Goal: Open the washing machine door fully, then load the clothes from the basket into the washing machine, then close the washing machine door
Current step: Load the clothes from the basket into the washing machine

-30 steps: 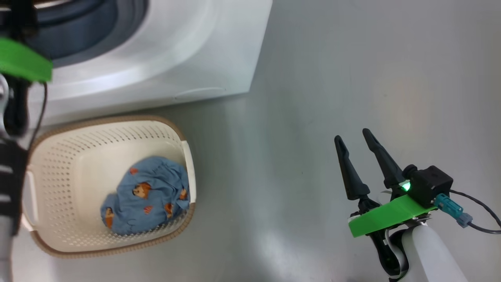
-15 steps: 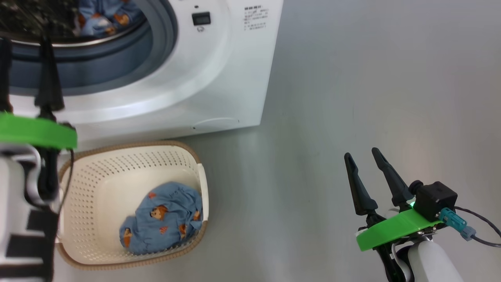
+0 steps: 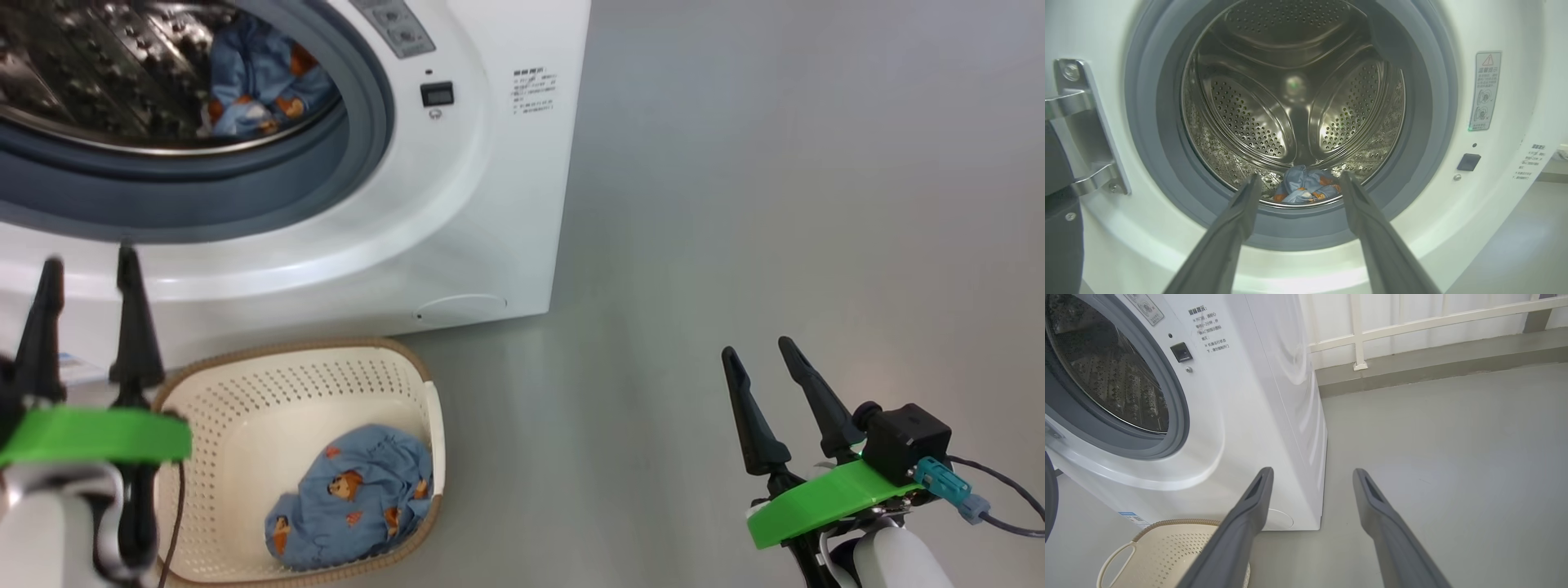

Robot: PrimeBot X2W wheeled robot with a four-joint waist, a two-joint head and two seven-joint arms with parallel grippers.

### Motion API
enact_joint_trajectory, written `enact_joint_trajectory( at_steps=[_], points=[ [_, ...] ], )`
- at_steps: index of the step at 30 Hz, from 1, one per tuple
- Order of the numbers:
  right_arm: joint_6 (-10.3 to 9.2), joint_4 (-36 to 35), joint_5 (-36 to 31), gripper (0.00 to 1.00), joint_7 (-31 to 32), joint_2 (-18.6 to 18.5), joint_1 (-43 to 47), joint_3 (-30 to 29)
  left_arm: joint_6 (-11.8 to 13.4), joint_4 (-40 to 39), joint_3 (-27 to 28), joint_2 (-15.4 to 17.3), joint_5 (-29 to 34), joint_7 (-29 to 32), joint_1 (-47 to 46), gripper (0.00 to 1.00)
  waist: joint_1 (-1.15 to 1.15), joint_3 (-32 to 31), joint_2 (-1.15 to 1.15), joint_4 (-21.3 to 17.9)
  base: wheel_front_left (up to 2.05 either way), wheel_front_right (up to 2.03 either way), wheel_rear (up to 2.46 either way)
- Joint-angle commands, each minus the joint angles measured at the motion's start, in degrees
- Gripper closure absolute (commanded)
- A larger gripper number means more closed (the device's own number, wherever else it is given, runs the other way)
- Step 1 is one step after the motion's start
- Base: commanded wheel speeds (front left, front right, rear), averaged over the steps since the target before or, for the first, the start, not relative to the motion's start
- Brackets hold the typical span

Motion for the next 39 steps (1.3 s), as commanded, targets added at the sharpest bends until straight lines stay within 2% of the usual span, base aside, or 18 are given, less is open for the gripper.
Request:
enact_joint_trajectory(
  at_steps=[1, 8, 21, 26, 39],
  points=[
    [0.16, -1.21, -0.81, 0.0, -0.27, 0.15, 0.99, 1.2, -0.14, -2.31, 2.6, 1.57, 0.98, -0.29, 1.38, 0.0, 0.0, -1.19, 0.0, -0.39, 0.0, 0.0, 0.0],
    [0.16, -0.8, -1.35, 0.0, -0.27, 0.15, 1.93, 1.09, -0.14, -5.76, 5.05, 0.62, 3.39, -0.29, 9.37, 0.0, 0.0, -4.18, 0.0, -0.66, 0.0, 0.0, 0.0],
    [0.16, -2.63, -2.55, 0.0, -0.27, 0.15, 4.08, 1.32, -0.14, -10.65, 9.17, -4.54, 6.52, -0.29, 19.35, 0.0, 0.0, -7.69, 0.0, -1.16, 0.0, 0.0, 0.0],
    [0.16, -3.61, -2.98, 0.0, -0.27, 0.15, 4.81, 1.11, -0.14, -12.01, 8.86, -5.13, 8.23, -0.29, 21.99, 0.0, 0.0, -8.2, 0.0, -1.31, 0.0, 0.0, 0.0],
    [0.16, -4.99, -3.23, 0.0, -0.27, 0.15, 5.68, 0.26, -0.14, -13.28, 8.12, -6.63, 7.57, -0.29, 24.99, 0.0, 0.0, -8.02, 0.0, -1.06, 0.0, 0.0, 0.0]
  ],
)
